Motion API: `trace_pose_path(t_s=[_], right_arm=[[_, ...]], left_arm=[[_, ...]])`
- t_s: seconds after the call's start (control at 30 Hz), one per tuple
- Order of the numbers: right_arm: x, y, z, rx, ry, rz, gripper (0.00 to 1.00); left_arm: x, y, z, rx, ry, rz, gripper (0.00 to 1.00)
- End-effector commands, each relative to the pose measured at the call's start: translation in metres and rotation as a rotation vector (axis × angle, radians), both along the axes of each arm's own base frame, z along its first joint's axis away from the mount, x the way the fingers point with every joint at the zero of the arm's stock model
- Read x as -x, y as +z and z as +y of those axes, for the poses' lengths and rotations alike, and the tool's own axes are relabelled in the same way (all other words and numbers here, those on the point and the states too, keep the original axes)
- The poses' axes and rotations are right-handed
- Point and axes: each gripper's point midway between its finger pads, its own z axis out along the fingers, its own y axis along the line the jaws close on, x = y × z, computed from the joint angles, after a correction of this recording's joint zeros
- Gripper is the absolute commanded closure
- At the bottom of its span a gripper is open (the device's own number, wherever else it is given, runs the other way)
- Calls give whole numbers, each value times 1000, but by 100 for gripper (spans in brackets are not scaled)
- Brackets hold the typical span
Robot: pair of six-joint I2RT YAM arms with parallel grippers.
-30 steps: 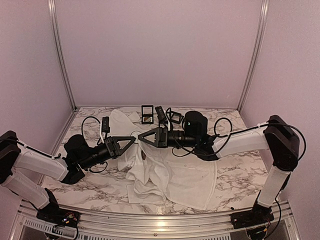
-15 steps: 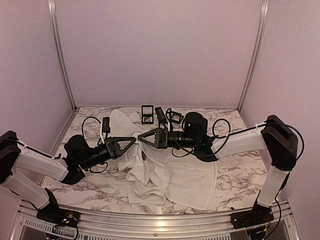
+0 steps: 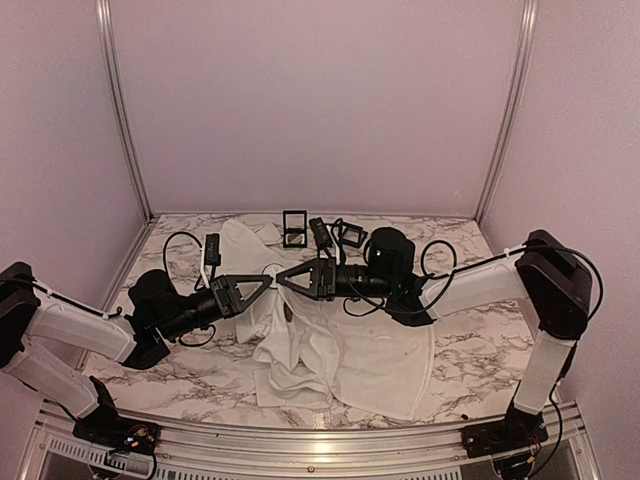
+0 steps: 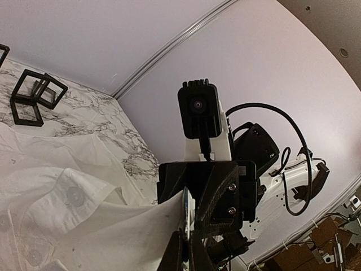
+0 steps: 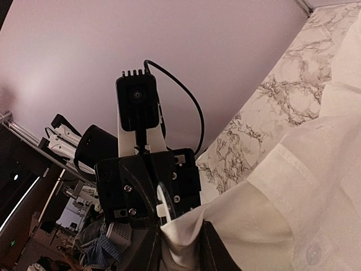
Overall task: Remove the brooch from the garment
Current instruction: Open the brooch with the flattened clothing.
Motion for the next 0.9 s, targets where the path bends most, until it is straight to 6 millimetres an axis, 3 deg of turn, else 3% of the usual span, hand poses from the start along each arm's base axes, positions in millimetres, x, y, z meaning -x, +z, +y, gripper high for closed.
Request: trace_pose_path(t_s=[0.0, 0.87], right_arm=[[2, -3, 1, -11, 19, 19, 78], [6, -6, 3, -12, 51, 39, 96]], left_arm=[[6, 17, -5, -10, -16, -80, 100], [14, 18, -15, -156, -48, -190, 100]])
